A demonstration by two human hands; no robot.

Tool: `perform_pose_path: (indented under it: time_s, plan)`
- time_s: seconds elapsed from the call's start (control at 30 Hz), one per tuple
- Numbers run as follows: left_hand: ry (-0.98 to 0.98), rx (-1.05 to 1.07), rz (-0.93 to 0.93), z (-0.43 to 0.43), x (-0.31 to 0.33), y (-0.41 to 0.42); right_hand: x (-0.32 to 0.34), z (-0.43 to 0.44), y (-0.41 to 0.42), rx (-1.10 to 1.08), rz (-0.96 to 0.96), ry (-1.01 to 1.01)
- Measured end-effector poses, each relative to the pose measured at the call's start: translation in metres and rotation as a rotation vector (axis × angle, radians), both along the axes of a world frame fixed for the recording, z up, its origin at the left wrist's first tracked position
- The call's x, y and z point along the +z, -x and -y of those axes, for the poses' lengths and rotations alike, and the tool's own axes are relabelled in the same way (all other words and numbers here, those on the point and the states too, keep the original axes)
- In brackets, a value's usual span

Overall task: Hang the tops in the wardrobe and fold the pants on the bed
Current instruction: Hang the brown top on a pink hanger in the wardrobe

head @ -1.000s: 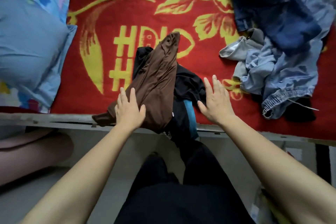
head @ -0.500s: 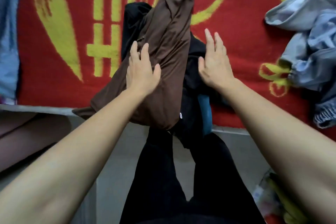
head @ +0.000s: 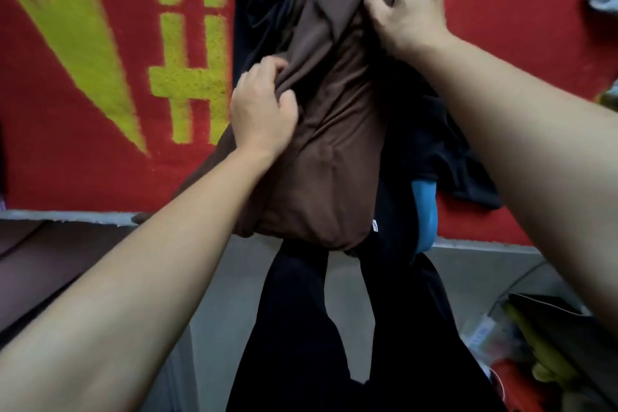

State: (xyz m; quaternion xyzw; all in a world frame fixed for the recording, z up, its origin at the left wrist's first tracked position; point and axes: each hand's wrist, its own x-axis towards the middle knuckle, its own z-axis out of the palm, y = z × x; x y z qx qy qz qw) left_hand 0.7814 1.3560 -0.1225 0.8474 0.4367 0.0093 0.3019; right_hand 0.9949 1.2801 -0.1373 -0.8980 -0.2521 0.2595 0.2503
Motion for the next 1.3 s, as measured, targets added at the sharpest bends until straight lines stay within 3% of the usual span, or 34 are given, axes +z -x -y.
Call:
perform_pose_path:
  time_s: [0.1,0.23,0.3,0.43,0.5,0.57,0.67,0.73,0.83,0.9,0.97,1.07,1.3]
  plan:
    - [0.020,0.221,-0.079,-0.005,0.002,0.042,0.010,0.000,0.007,0.132,-0.137,0.014]
    - [0.036,0.514,-0.329,-0.014,0.003,0.084,0.028,0.019,0.037,0.357,0.027,-0.016]
    - [0.052,0.624,-0.421,-0.017,0.003,0.092,0.031,0.034,0.058,0.571,0.065,-0.004]
    - [0.145,0.798,-0.496,-0.023,0.001,0.088,0.038,0.049,0.089,0.932,-0.224,0.300]
    - [0.098,0.753,-0.410,-0.020,0.004,0.078,0.041,0.051,0.090,0.888,-0.273,0.260]
    - [-0.034,0.579,-0.249,-0.014,0.011,0.067,0.040,0.053,0.086,0.670,-0.237,0.064]
    - [-0.112,0.266,0.079,-0.003,0.015,0.050,0.038,0.053,0.078,0.397,0.048,-0.091]
    - [-0.027,0.170,0.197,0.008,0.015,0.039,0.035,0.048,0.071,0.392,0.157,-0.102]
    - [0.081,0.093,0.006,0.025,0.008,0.028,0.034,0.037,0.064,0.556,0.084,-0.074]
    - [0.083,0.037,-0.133,0.032,0.002,0.029,0.033,0.030,0.064,0.719,-0.004,0.056]
    - [0.057,-0.017,-0.189,0.034,-0.001,0.035,0.031,0.029,0.066,0.809,0.026,0.213]
    - [0.098,0.037,-0.204,0.031,0.006,0.043,0.035,0.038,0.067,0.618,0.090,0.233]
    - [0.070,0.460,-0.056,0.000,0.096,0.060,0.093,0.075,0.055,0.082,0.101,0.265]
